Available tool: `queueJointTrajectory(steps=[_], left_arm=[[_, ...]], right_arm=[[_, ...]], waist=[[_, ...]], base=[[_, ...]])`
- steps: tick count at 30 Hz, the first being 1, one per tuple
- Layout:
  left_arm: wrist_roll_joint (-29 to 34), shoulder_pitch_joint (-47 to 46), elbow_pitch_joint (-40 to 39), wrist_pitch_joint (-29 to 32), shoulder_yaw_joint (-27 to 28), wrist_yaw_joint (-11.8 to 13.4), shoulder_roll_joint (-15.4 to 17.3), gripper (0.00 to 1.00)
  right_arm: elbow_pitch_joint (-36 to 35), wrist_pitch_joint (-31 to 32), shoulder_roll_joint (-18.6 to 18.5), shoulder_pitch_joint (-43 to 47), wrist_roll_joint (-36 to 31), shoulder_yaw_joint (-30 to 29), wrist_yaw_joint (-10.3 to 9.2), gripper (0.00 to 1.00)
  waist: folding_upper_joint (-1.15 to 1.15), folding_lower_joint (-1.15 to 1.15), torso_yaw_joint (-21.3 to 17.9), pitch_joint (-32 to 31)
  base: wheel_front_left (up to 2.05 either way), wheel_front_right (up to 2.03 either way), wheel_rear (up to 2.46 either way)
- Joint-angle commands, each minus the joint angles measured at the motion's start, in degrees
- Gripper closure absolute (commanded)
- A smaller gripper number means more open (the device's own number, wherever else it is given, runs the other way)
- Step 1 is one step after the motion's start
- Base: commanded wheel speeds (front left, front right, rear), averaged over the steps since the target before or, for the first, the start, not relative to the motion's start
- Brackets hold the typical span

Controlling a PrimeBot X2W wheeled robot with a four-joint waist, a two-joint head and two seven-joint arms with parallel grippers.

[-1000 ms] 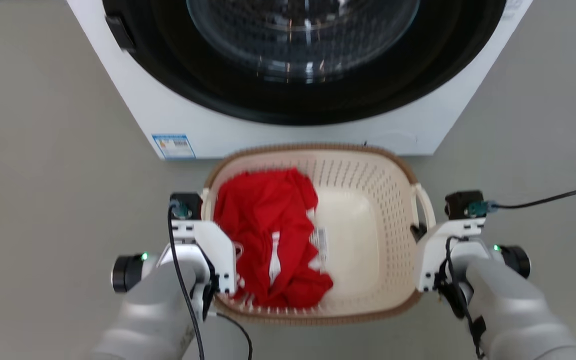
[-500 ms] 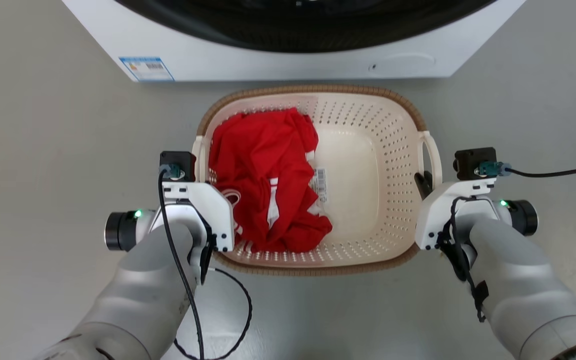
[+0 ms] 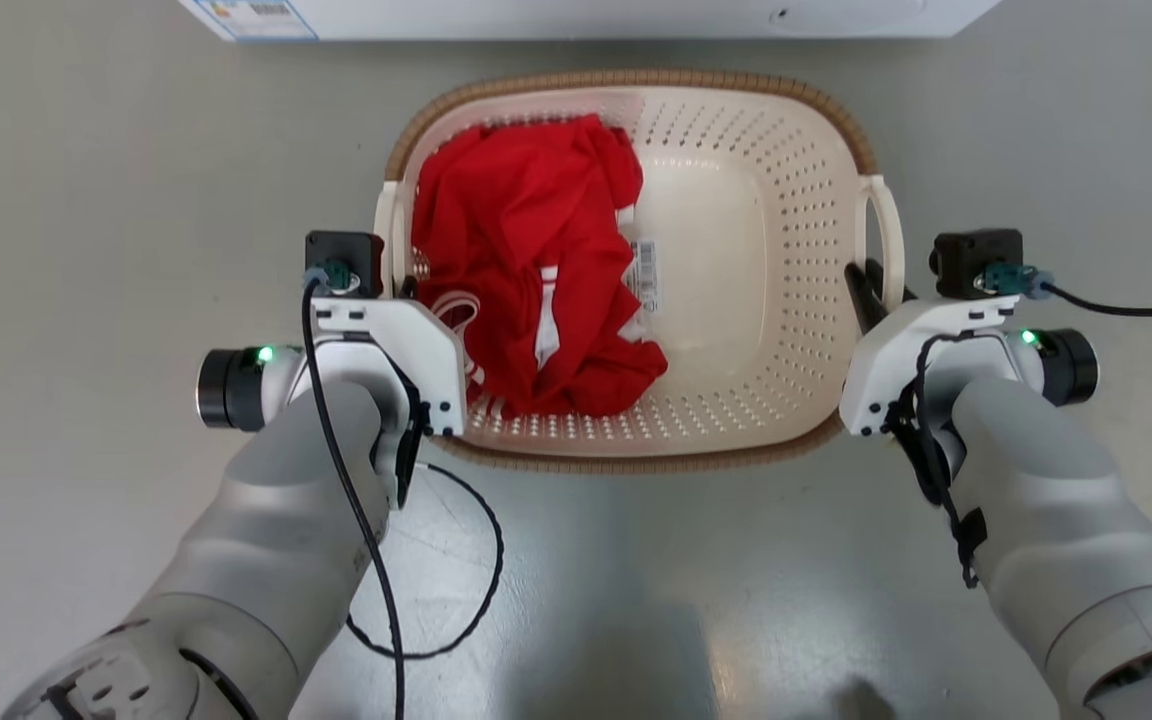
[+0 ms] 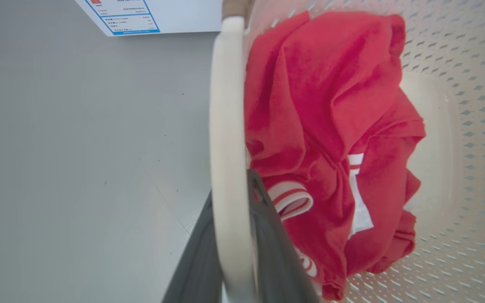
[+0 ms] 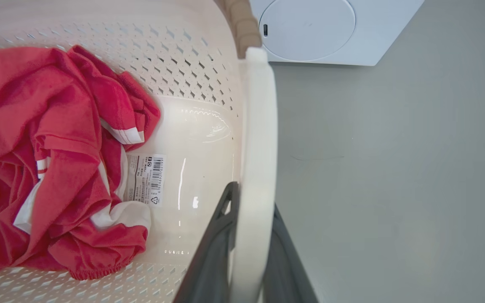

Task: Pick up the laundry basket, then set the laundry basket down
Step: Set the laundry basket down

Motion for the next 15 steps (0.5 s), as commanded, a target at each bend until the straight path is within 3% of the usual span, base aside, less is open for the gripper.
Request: queueJointTrajectory(steps=[1,15], left_arm=[[0.8,-3.0,0.1,-1.5,0.9,-0.1,1.1,1.0],[2.8,-6.9,0.0,-3.1,1.5,0.4,1.0,1.0]], right_arm=[[-0.8,-1.6,0.9,-0.1,-1.3,0.3,0.28,1.0],[-0.8,-4.1,0.9,-2.5,-7.8,-5.2,0.28,1.0]], waist=[[0.0,0.0,0.2,2.1],[0.0,0.0,1.2,7.2]], base=[[0.0,0.0,0.0],[0.0,0.0,0.0]])
